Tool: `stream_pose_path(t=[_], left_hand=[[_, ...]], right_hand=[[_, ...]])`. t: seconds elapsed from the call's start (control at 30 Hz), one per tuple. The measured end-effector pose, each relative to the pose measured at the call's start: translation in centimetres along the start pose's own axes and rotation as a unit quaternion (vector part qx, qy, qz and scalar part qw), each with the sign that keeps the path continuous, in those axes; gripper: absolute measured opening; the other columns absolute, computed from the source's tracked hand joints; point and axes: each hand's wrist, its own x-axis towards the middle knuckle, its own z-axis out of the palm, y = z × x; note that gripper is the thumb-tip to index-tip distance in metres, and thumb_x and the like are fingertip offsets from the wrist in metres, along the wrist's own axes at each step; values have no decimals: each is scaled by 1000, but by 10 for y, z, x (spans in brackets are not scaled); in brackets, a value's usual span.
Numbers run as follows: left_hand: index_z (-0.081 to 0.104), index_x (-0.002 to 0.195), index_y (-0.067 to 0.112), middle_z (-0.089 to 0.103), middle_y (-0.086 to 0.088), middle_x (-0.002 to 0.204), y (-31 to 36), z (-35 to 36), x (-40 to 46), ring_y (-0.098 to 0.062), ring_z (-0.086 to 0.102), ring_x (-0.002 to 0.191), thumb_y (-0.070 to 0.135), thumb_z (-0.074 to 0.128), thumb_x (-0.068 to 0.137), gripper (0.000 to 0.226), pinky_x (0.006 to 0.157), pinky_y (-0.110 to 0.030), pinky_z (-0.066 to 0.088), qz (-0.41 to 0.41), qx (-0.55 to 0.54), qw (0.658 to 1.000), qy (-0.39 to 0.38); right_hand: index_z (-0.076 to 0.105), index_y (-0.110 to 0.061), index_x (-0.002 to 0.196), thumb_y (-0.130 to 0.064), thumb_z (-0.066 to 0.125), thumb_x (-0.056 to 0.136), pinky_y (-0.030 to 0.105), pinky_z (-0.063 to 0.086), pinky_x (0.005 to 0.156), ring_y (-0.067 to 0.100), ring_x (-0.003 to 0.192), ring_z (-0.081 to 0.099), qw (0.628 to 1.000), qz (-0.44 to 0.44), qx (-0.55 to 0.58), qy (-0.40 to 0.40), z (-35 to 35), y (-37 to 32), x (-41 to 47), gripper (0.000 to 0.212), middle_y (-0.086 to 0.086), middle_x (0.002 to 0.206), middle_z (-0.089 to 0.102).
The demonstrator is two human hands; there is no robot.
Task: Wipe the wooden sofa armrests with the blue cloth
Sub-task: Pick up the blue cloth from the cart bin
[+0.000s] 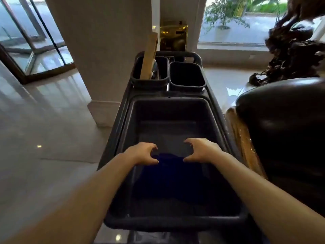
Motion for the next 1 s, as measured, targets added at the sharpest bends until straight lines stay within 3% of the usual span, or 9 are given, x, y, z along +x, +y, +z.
stream_pose_path(t=[0.23,0.4,0.53,0.63,0.77,0.9,1.0], left_hand=[[40,133,25,50,-2,134,-13,63,39,-20,51,117,39,62,78,61,97,-38,46,-41,-26,998,-36],[28,141,18,35,-8,146,-19,96,62,-24,36,132,31,63,80,71,108,-38,35,-41,-58,997,-33],[21,144,17,20,-8,152,-19,115,68,-27,21,138,26,66,80,78,112,-40,29,-60,-46,997,-19],[32,139,16,33,-8,142,-16,121,68,-28,31,129,22,69,77,73,106,-38,35,-57,-33,998,22],[45,128,17,44,-9,128,-14,117,68,-27,44,118,13,69,76,58,98,-35,43,-60,-65,996,15],[60,104,20,57,-8,119,-18,99,66,-18,54,102,7,69,74,34,82,-24,44,-71,-145,987,0],[59,87,26,63,-5,109,-21,76,61,-14,57,93,5,68,73,27,78,-24,45,-68,-200,977,-14]], right_hand=[[35,-32,135,-52,69,68,39,47,85,22,119,49,995,39,17,-85,65,23,25,78,-1,134,50],[28,-30,140,-45,69,72,43,42,98,28,129,35,993,46,35,-101,103,32,40,81,4,144,36],[30,-28,140,-30,64,81,46,41,97,29,130,28,997,56,25,-49,128,31,40,68,5,145,33],[40,-25,134,-17,61,82,43,46,91,30,123,36,998,53,36,-21,132,31,42,56,7,135,42],[53,-20,123,-7,61,81,36,48,88,27,110,51,992,65,106,-29,130,34,43,45,9,126,51],[64,-16,111,-7,70,72,23,43,87,22,109,57,972,83,218,-40,116,42,42,40,10,120,61],[66,-17,106,-8,75,69,21,42,86,15,101,58,964,53,257,-33,90,47,38,40,8,111,66]])
